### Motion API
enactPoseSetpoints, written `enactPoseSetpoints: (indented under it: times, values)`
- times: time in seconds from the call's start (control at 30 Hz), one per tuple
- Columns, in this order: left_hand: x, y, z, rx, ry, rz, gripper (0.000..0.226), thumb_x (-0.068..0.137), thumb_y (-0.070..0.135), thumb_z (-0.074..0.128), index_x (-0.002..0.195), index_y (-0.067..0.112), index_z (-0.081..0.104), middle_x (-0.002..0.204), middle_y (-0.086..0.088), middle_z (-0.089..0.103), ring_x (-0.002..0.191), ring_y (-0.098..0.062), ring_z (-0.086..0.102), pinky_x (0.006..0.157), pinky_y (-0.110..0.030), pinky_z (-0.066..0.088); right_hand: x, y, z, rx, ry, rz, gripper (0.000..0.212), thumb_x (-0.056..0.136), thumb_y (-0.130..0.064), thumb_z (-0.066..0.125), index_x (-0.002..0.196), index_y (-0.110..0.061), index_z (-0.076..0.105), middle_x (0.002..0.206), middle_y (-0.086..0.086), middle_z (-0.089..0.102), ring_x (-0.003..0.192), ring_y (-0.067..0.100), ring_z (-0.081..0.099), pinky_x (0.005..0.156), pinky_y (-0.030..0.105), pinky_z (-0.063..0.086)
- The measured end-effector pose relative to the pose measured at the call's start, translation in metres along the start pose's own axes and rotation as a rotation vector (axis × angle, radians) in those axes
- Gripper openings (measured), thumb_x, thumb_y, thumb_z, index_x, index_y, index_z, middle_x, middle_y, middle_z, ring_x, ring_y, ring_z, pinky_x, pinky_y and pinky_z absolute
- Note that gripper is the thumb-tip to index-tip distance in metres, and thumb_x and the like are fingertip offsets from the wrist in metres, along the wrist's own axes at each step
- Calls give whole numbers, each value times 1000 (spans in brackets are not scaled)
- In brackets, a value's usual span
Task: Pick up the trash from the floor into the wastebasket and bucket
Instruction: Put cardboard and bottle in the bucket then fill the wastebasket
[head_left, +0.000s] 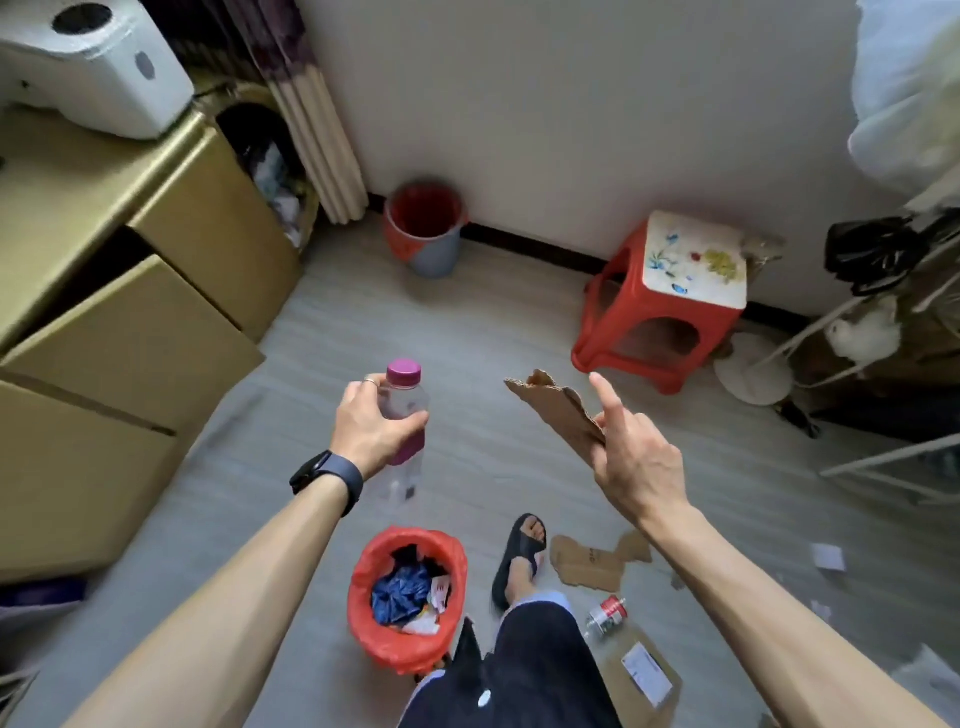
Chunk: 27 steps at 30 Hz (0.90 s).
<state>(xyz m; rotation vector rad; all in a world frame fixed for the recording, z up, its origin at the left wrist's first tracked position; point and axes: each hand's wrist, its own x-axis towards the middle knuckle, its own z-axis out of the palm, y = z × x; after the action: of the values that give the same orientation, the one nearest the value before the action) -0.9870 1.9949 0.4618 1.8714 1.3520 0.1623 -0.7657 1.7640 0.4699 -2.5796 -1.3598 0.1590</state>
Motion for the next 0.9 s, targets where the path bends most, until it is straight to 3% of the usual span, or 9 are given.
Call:
enactPoseSetpoints:
  times: [0.13,0.23,0.33,0.5,0.7,0.9]
  values:
    - [56,17,8,-44,19,-45,47,70,34,81,109,28,56,108,0,55,97,-13,57,84,-22,40,75,3,11,20,-31,-24,32,90,-38,59,120,-29,54,88,-4,60,79,28,63,51,36,46]
    - [118,43,13,-147,74,-129,54,63,39,78,109,38,49,105,12,61,95,-12,65,84,-29,50,156,13,22,75,-125,-1,26,91,-39,59,114,-31,50,93,-6,56,82,26,62,53,34,42]
    - [166,74,9,-129,126,-170,65,64,40,79,115,48,40,99,17,62,92,-20,64,85,-37,52,223,17,20,130,-205,36,17,92,-39,53,101,-30,41,91,-8,56,80,25,62,58,37,46]
    - [230,113,-4,-146,210,-164,59,74,50,77,122,49,42,109,9,59,97,-16,58,87,-33,48,319,20,5,134,-273,27,28,88,-35,52,112,-28,41,91,-6,64,81,28,65,65,38,50]
    - [330,146,-19,-184,247,-272,47,78,46,75,111,36,42,102,3,58,91,-24,57,76,-30,39,425,10,9,189,-280,122,14,89,-42,46,97,-34,38,78,-8,62,72,28,63,70,40,53]
    - [475,145,-23,-158,230,-441,52,74,63,69,99,30,37,87,2,56,79,-28,59,71,-37,49,562,-22,53,252,-246,260,20,85,-44,53,87,-26,43,68,-6,61,68,29,57,62,34,43]
